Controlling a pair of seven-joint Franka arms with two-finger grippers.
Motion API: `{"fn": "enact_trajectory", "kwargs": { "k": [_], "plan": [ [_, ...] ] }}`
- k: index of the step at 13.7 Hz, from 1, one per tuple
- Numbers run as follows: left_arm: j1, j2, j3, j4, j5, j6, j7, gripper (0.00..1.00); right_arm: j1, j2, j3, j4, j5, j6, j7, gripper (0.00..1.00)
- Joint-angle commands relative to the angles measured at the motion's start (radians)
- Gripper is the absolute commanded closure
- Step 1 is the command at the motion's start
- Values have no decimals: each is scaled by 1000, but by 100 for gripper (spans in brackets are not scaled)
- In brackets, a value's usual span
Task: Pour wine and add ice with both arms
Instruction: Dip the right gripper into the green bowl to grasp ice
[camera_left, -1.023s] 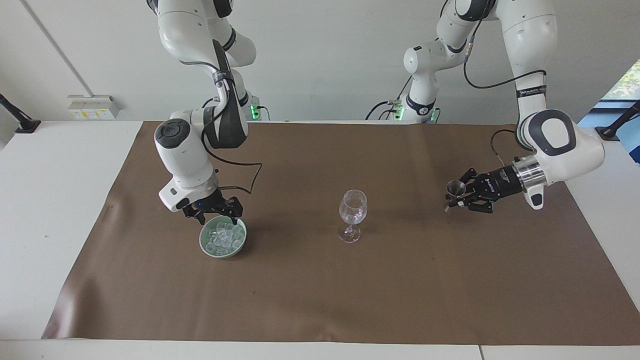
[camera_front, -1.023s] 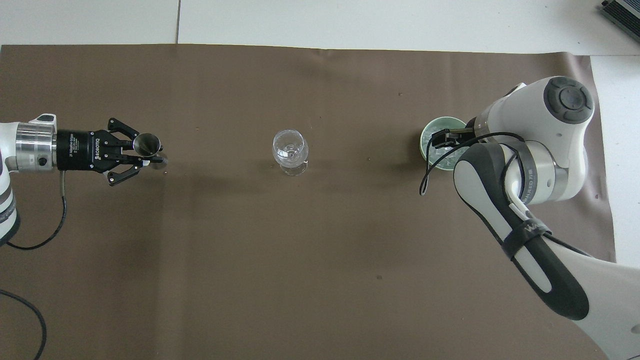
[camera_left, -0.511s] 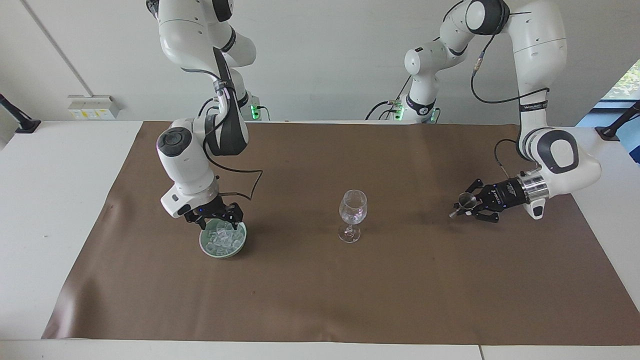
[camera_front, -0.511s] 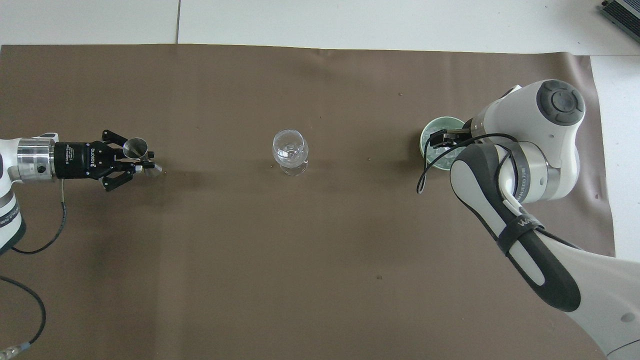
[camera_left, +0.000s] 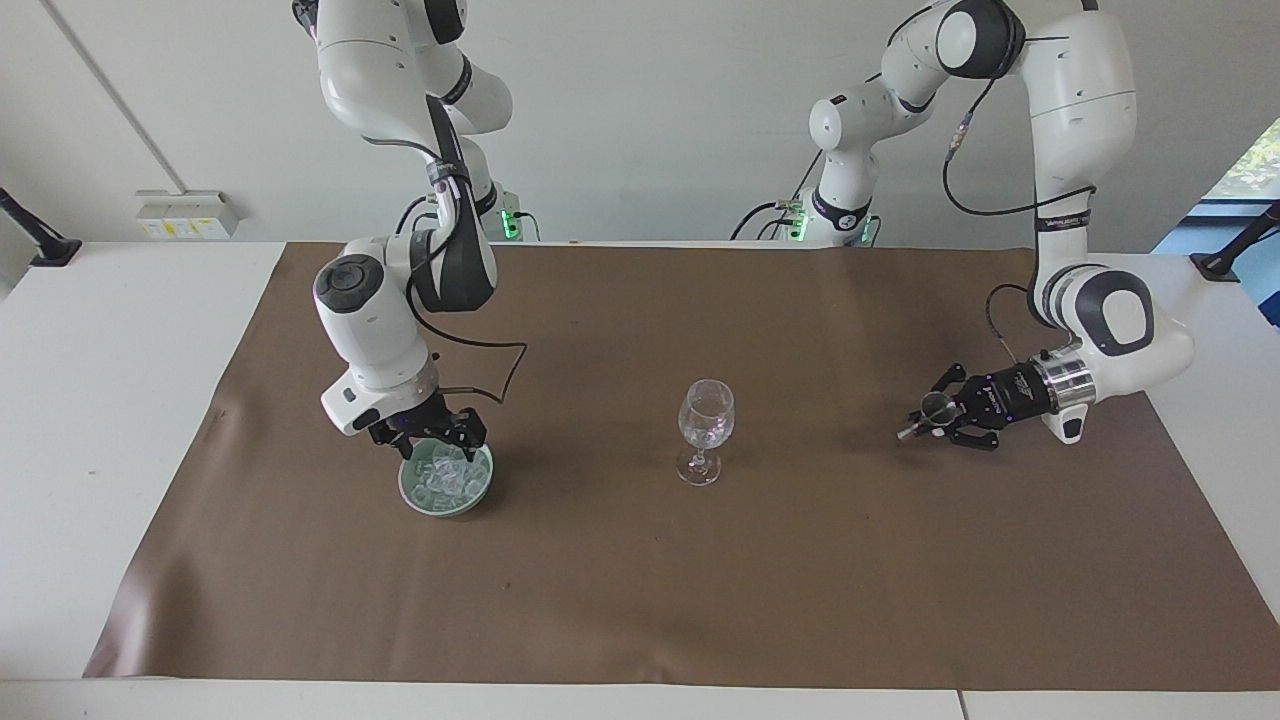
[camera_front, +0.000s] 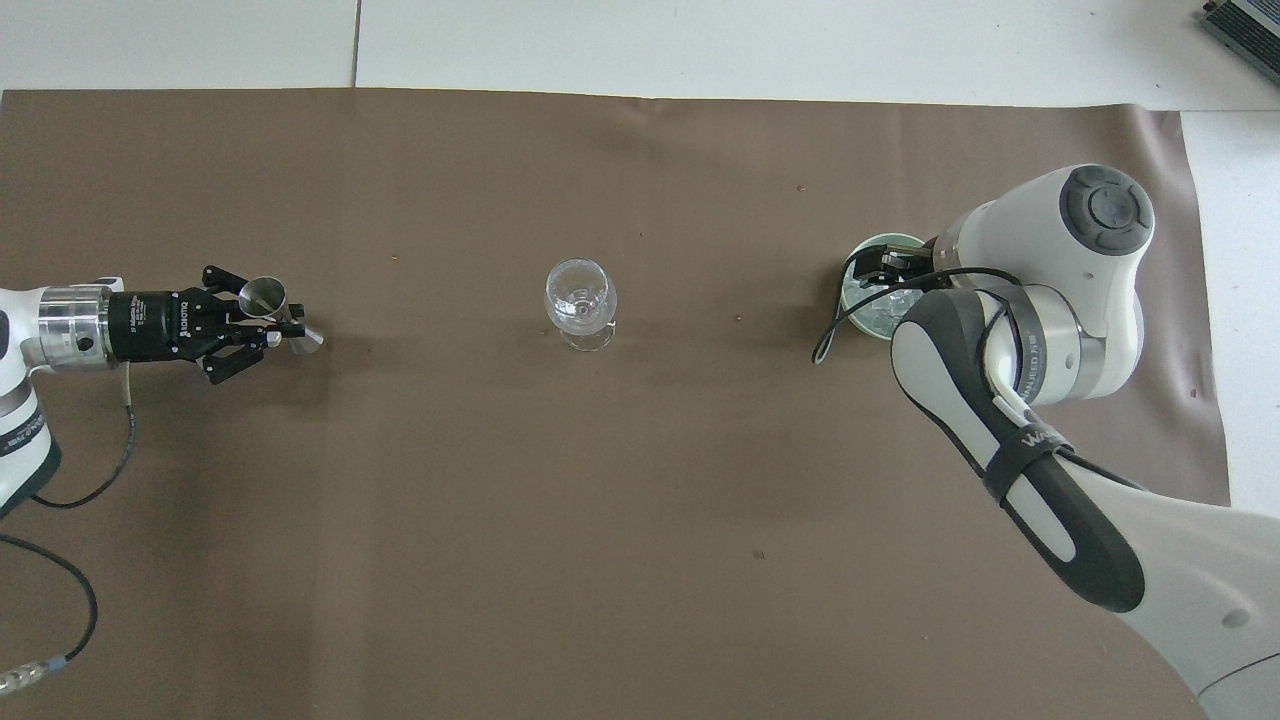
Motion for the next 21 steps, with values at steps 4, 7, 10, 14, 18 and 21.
{"fn": "enact_trajectory", "kwargs": {
  "k": [4, 7, 10, 14, 18, 21],
  "plan": [
    [25, 38, -7, 36, -8, -32, 39, 100, -10, 20, 2, 1, 17, 24, 25, 27],
    [34, 41, -7, 35, -9, -25, 48, 100, -10, 20, 2, 1, 17, 22, 25, 34],
    [33, 46, -7, 30, -9, -22, 63, 100, -10, 20, 2, 1, 17, 19, 25, 41],
    [34, 50, -5, 29, -8, -15, 82, 100, -8, 20, 2, 4, 17, 18, 25, 45],
    [36, 61, -7, 30, 5, -15, 88, 100, -7, 20, 2, 9, 17, 15, 25, 46],
    [36, 63, -7, 29, 5, -16, 91, 100, -4, 20, 2, 18, 17, 7, 25, 47]
  ]
}}
